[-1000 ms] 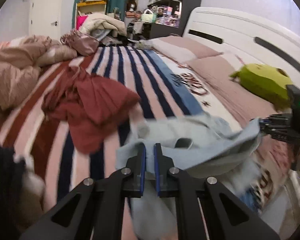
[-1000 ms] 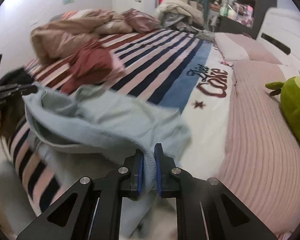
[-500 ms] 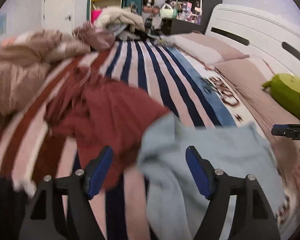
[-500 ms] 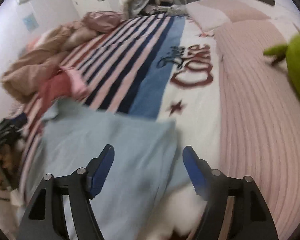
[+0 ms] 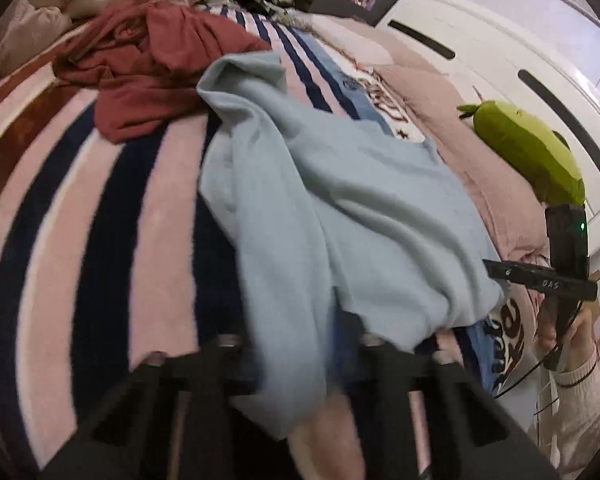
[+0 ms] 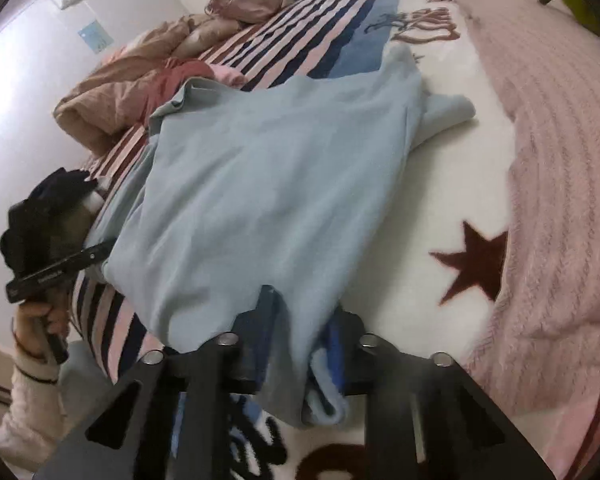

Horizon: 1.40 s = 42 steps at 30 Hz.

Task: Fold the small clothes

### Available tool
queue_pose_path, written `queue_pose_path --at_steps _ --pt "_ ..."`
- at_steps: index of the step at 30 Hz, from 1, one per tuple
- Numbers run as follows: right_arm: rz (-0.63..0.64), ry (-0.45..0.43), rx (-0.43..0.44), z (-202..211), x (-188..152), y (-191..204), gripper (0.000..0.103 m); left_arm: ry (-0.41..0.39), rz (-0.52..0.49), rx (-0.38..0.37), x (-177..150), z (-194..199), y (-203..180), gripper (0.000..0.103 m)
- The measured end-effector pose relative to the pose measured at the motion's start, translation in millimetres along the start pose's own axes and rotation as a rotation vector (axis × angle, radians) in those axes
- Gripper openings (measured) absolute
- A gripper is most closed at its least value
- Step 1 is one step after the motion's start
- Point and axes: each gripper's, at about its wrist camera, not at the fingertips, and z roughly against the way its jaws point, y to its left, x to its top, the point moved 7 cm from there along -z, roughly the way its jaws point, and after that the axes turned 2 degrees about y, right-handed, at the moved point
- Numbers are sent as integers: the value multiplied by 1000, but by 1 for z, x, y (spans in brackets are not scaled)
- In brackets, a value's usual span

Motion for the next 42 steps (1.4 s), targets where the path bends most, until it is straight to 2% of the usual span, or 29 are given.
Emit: queue_pose_path --at_steps 2,6,7,9,10,12,13,14,16,17,21,22,23,24,26,29,33,36,37,38,40,42 --pt "20 -22 4 10 -2 2 6 -29 5 -20 -5 14 -3 13" --pt "13 -30 45 28 -19 2 4 -43 2 -54 -27 38 -2 10" --pt "13 -23 59 32 -26 2 4 -46 5 -55 -34 43 0 3" --pt "11 -4 82 35 -39 1 4 -50 28 -61 -46 53 8 3" --pt "13 0 77 36 -43 1 8 -46 31 -57 -51 56 12 4" --pt "-2 -14 70 41 -44 -2 13 -29 13 -1 -59 58 20 10" --pt "-10 -23 78 43 -44 2 31 -24 6 6 -62 58 20 22" --pt "-20 -40 91 45 -42 2 58 -23 3 -2 -63 57 19 38" --pt "-20 -68 98 46 -37 3 75 -38 -2 -35 -65 58 15 59" --pt "-13 -60 90 40 -34 6 75 -44 -11 -53 -63 55 10 64" --pt "12 -20 62 13 -31 15 75 -26 -21 -56 -57 36 2 66" --pt "26 -26 41 8 -30 18 66 -31 -33 -37 -55 31 0 64" --pt "58 -45 8 4 -29 22 37 -37 -50 -10 -54 27 -3 40" --pt "81 -47 -11 3 -28 23 26 -32 -68 12 -53 24 -5 21" --pt "101 -53 -17 6 -29 25 16 -18 -87 25 -52 24 -8 13" --pt "117 -59 -19 22 -32 21 14 -24 -129 41 -53 35 -7 12" --pt "108 -28 -4 29 -38 18 14 -9 -110 27 -58 39 6 13" --pt "123 12 -36 20 -46 20 20 4 -106 42 -64 36 6 28" --pt "123 19 -46 20 -48 20 28 3 -103 44 -66 38 5 37" --pt "120 21 -62 23 -48 20 34 -3 -91 45 -68 44 4 54" --pt "126 2 -103 35 -49 22 38 -22 -65 47 -73 55 4 79" --pt "146 -60 -141 56 -47 27 38 -45 -24 24 -81 70 4 80"
